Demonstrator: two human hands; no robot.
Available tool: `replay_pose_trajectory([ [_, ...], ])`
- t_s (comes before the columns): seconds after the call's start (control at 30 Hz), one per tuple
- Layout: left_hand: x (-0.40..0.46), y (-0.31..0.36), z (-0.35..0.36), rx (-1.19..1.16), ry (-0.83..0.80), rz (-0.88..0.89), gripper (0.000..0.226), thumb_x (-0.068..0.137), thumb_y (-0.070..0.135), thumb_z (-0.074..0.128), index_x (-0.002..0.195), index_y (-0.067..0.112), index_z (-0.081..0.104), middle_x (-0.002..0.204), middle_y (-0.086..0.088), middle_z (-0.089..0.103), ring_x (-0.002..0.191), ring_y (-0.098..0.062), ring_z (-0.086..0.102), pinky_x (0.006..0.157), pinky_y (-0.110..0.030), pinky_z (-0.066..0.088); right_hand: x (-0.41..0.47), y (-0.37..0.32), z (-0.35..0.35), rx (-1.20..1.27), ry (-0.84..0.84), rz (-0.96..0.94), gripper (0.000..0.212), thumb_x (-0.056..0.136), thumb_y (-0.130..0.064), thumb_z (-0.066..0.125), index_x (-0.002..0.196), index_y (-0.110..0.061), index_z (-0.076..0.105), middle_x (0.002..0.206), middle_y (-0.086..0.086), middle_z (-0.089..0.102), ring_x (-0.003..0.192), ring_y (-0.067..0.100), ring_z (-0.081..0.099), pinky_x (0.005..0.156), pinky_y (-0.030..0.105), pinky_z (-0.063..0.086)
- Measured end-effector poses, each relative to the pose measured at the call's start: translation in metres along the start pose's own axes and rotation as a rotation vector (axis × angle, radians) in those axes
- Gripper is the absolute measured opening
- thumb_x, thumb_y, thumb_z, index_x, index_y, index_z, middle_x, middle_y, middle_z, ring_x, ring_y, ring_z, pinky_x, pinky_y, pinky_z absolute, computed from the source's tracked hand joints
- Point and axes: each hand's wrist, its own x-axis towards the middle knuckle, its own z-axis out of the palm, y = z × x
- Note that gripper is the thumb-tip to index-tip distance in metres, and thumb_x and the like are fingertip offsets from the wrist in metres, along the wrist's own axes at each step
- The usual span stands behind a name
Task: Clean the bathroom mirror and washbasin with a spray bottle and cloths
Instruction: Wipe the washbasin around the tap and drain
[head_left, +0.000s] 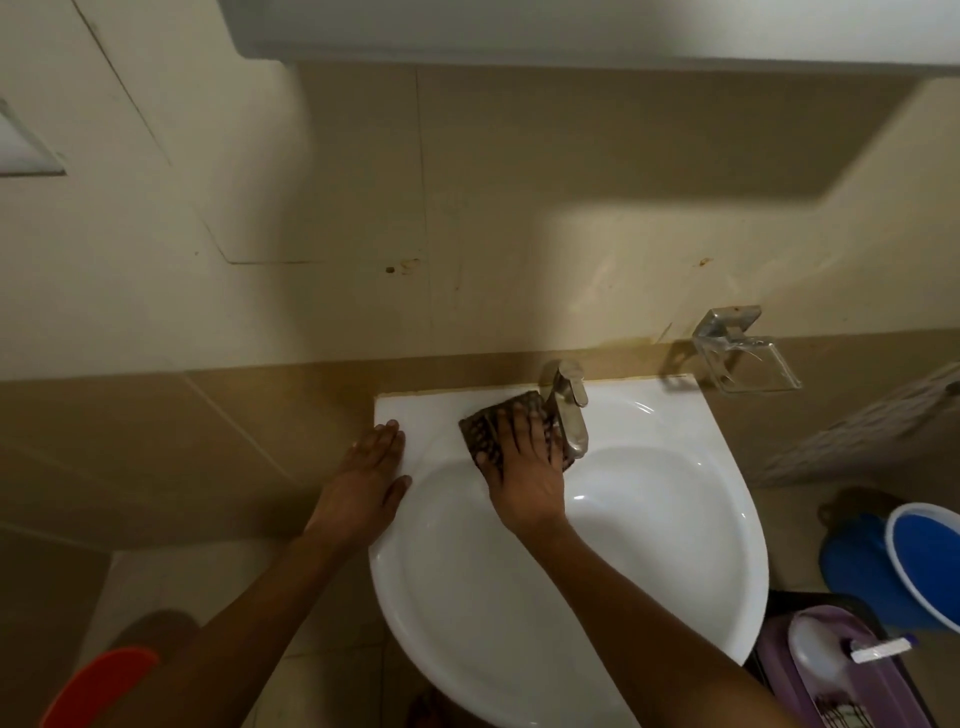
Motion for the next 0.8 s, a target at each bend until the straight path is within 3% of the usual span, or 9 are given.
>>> replay_pose_trajectory([
  [0.17, -0.001, 0.0, -0.001, -0.013, -0.021, 0.001, 0.085, 0.086, 0.06, 0.003, 0.154, 0.01, 0.009, 0.163, -0.006, 0.004, 0.151, -0.021, 0.004, 0.123, -0.039, 0.01, 0.022, -0.045, 0.008, 0.045, -0.087, 0.049, 0.063, 0.104, -0.05, 0.021, 0.159, -0.022, 0.011, 0.167, 0.005, 0.006, 0.154, 0.024, -0.001, 0.121, 0.048, -0.006],
  [0.37, -0.012, -0.008, 0.0, -0.128, 0.045, 0.012, 0.073, 0.094, 0.053, 0.024, 0.155, 0.013, 0.017, 0.162, -0.008, 0.021, 0.15, -0.021, 0.017, 0.122, -0.042, 0.019, 0.015, -0.099, 0.015, 0.118, -0.084, -0.201, 0.067, 0.102, -0.053, 0.003, 0.153, -0.023, 0.033, 0.162, 0.003, 0.027, 0.152, 0.025, 0.014, 0.12, 0.054, 0.011],
  [0.43, -0.02, -0.011, 0.0, -0.143, 0.064, 0.007, 0.071, 0.095, 0.051, 0.025, 0.154, 0.012, 0.019, 0.161, -0.008, 0.024, 0.149, -0.02, 0.019, 0.122, -0.039, 0.018, 0.011, -0.095, 0.016, 0.123, -0.086, -0.271, 0.061, 0.103, -0.051, 0.012, 0.152, -0.024, 0.037, 0.161, 0.001, 0.029, 0.152, 0.023, 0.013, 0.12, 0.052, 0.009],
  [0.53, -0.028, -0.011, -0.001, -0.141, 0.055, -0.004, 0.076, 0.093, 0.055, 0.015, 0.154, 0.011, 0.014, 0.162, -0.01, 0.017, 0.15, -0.019, 0.013, 0.121, -0.031, 0.006, 0.011, -0.071, 0.017, 0.017, -0.123, -0.371, 0.06, 0.101, -0.056, 0.021, 0.155, -0.03, 0.027, 0.164, -0.002, 0.02, 0.153, 0.022, 0.005, 0.119, 0.06, 0.006],
  [0.63, -0.033, -0.011, -0.003, -0.141, 0.03, -0.021, 0.081, 0.088, 0.057, 0.005, 0.153, 0.009, 0.011, 0.162, -0.01, 0.011, 0.15, -0.019, 0.009, 0.118, -0.026, -0.003, 0.02, -0.065, 0.013, -0.045, -0.169, -0.285, 0.062, 0.1, -0.061, 0.02, 0.156, -0.035, 0.016, 0.167, -0.005, 0.008, 0.153, 0.022, -0.009, 0.117, 0.064, -0.006],
  [0.8, -0.041, -0.012, 0.0, -0.226, 0.063, -0.028, 0.073, 0.093, 0.05, 0.01, 0.151, 0.007, 0.021, 0.159, -0.013, 0.024, 0.148, -0.024, 0.021, 0.12, -0.031, 0.007, 0.031, -0.1, 0.015, -0.025, -0.187, -0.076, 0.061, 0.1, -0.06, 0.013, 0.157, -0.037, 0.011, 0.167, -0.005, -0.001, 0.152, 0.027, -0.017, 0.113, 0.066, -0.015],
])
